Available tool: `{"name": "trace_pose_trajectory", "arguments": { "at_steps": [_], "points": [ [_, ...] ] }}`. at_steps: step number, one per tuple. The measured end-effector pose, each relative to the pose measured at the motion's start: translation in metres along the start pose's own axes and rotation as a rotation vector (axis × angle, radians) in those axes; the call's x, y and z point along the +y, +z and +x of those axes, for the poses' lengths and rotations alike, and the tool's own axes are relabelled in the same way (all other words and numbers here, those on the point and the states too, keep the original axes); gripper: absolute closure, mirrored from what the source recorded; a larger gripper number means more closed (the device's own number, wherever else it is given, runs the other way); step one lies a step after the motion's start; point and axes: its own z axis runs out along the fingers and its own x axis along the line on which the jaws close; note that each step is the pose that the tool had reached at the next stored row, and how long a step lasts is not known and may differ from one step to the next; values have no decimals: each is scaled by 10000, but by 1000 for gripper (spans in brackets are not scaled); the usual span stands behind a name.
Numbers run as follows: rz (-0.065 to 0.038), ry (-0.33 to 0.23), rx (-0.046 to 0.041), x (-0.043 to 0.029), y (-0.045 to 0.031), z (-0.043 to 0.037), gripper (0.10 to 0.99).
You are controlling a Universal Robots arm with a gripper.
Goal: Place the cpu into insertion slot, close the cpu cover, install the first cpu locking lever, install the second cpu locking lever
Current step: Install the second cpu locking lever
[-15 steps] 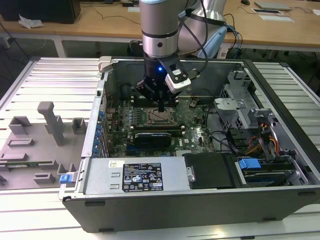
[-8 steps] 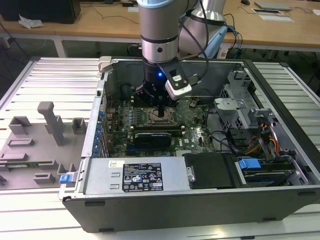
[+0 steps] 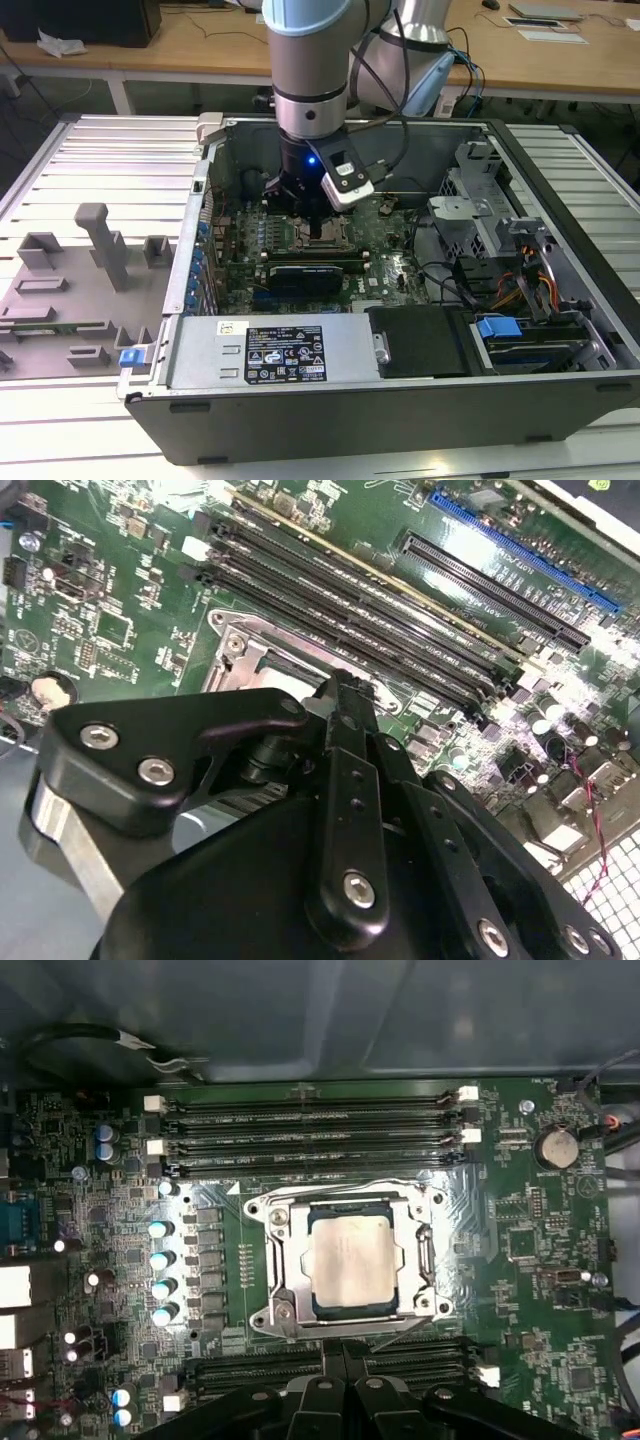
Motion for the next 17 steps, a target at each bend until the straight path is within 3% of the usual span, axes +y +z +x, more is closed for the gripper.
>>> {"name": "trace_pose_trajectory", "arguments": {
  "at_steps": [7, 10, 12, 17],
  "points": [
    [-279, 18, 13, -96, 82, 69, 980],
    [-538, 39, 7, -155, 99, 96, 980],
    [-654, 48, 4, -181, 106, 108, 980],
    [-1182, 87, -33, -270, 123, 153, 980]
  ]
}}
